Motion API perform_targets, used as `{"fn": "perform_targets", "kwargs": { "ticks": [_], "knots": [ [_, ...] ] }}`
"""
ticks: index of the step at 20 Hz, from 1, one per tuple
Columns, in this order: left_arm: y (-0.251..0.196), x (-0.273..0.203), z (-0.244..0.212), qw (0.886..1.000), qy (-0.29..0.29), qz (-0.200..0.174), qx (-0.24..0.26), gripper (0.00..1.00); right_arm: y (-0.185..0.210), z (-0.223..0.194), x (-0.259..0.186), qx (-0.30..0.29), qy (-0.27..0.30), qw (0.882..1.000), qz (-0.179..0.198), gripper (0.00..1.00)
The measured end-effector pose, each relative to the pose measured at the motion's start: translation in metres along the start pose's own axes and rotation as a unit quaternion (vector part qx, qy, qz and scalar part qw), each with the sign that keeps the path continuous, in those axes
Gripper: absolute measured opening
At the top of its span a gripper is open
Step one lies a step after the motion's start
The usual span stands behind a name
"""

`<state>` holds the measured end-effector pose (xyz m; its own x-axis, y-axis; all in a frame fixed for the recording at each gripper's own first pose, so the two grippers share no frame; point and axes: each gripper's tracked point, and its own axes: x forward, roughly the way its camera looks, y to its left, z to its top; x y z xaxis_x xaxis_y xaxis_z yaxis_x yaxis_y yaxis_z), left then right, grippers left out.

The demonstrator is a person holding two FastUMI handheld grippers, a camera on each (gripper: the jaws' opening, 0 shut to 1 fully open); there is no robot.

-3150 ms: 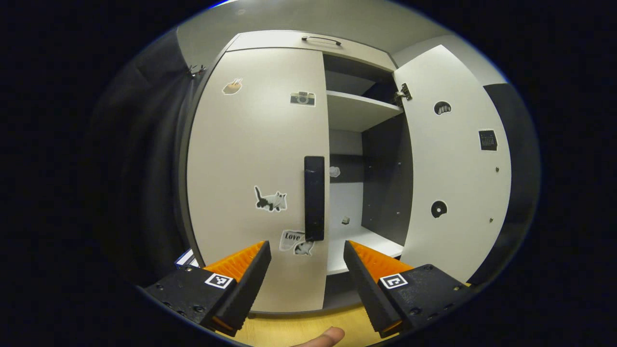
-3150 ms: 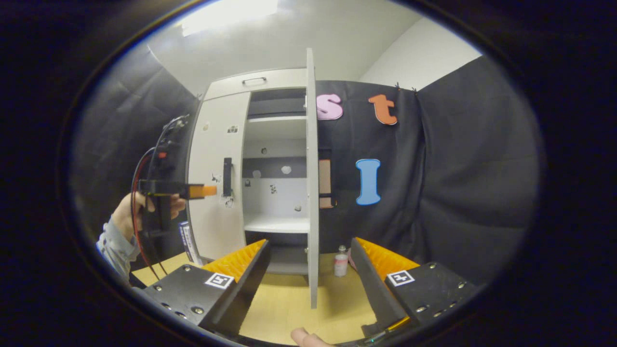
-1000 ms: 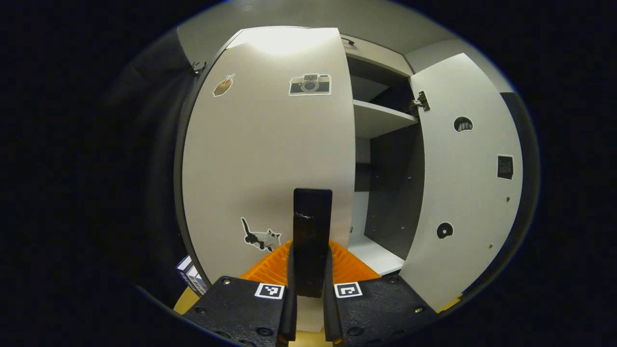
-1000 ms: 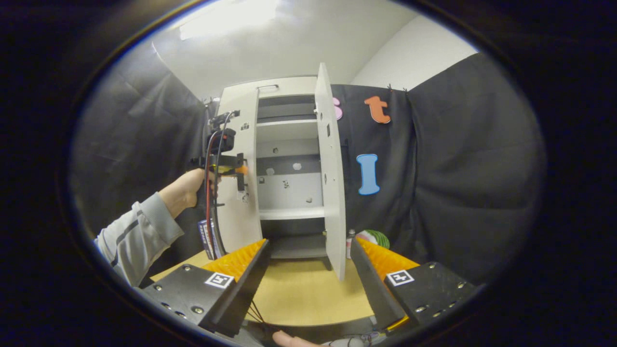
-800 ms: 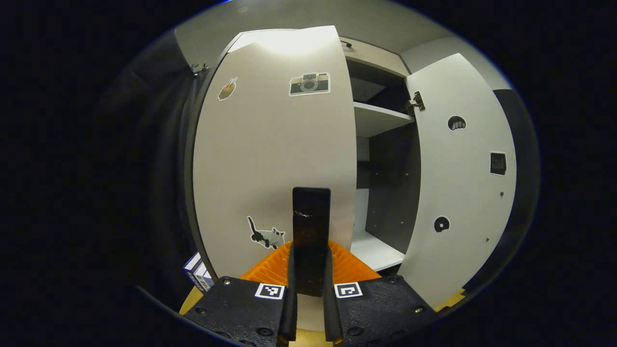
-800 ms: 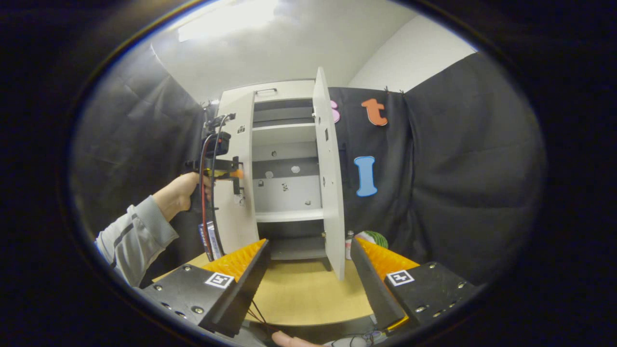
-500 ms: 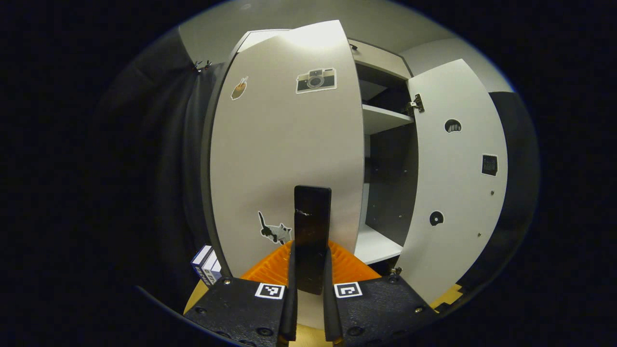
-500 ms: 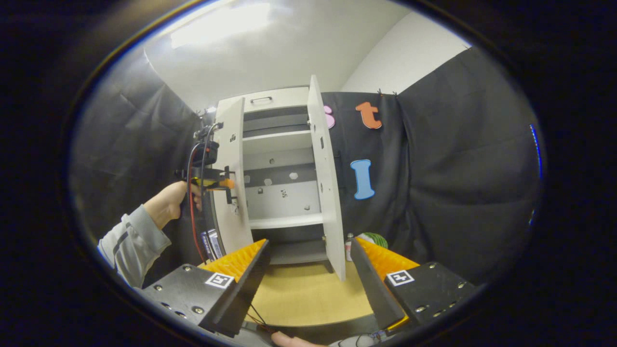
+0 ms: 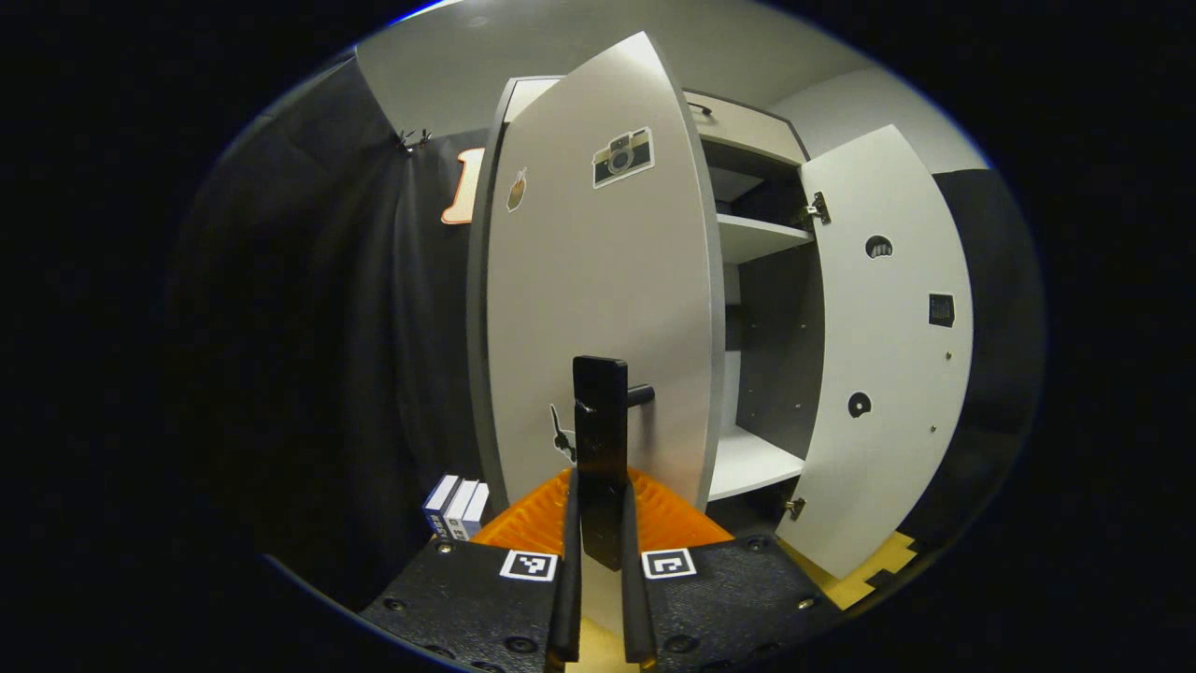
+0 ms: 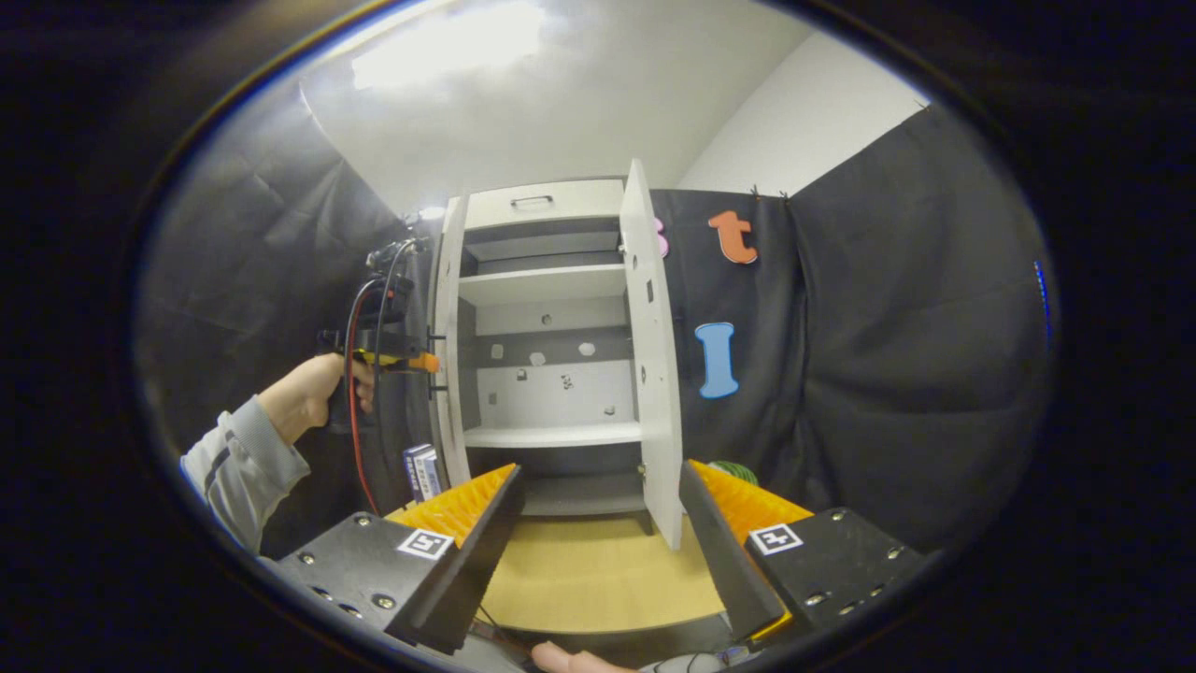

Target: Open the right door of the double-door shoe cabinet with the right hand, and open the left door with the left hand.

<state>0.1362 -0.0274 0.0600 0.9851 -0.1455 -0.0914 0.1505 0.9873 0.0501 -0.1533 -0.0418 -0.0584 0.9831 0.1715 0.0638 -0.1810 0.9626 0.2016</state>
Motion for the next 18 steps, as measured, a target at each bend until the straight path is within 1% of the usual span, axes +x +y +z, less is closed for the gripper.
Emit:
{"fn": "perform_targets", "kwargs": {
  "ticks": [3, 4, 6, 7, 8, 11, 12, 13, 16, 18],
  "knots": [
    [0.013, -0.008, 0.0, 1.0, 0.0, 0.003, -0.007, 0.17, 0.004, 0.001, -0.004, -0.004, -0.004, 1.0, 0.001, 0.99],
    [0.018, -0.012, -0.002, 1.0, -0.002, 0.004, 0.001, 0.17, 0.004, 0.0, -0.005, -0.004, -0.004, 1.0, 0.002, 0.97],
    [0.027, -0.016, -0.005, 1.0, -0.008, 0.007, 0.018, 0.17, 0.008, -0.001, -0.004, 0.002, -0.003, 1.0, 0.006, 0.97],
    [0.033, -0.018, -0.006, 1.0, -0.007, 0.011, 0.02, 0.17, 0.01, -0.002, -0.003, 0.005, -0.001, 1.0, 0.008, 0.99],
    [0.038, -0.019, -0.004, 0.999, -0.011, 0.016, 0.025, 0.14, 0.01, -0.002, -0.003, 0.007, 0.0, 1.0, 0.01, 0.99],
    [0.056, -0.024, -0.006, 0.999, -0.008, 0.03, 0.015, 0.11, 0.014, -0.003, -0.002, 0.003, -0.001, 1.0, 0.012, 0.97],
    [0.065, -0.026, -0.006, 0.999, -0.009, 0.036, 0.01, 0.1, 0.016, -0.002, -0.002, 0.002, -0.002, 1.0, 0.012, 0.97],
    [0.074, -0.027, -0.007, 0.999, -0.009, 0.046, 0.008, 0.07, 0.018, -0.002, -0.003, 0.0, -0.003, 1.0, 0.013, 0.97],
    [0.113, -0.027, -0.01, 0.996, -0.007, 0.087, 0.017, 0.02, 0.025, -0.005, -0.004, -0.004, -0.002, 1.0, 0.019, 0.97],
    [0.114, -0.029, -0.007, 0.998, -0.012, 0.057, -0.02, 0.01, 0.029, -0.006, -0.004, -0.006, -0.002, 1.0, 0.022, 0.97]
  ]
}}
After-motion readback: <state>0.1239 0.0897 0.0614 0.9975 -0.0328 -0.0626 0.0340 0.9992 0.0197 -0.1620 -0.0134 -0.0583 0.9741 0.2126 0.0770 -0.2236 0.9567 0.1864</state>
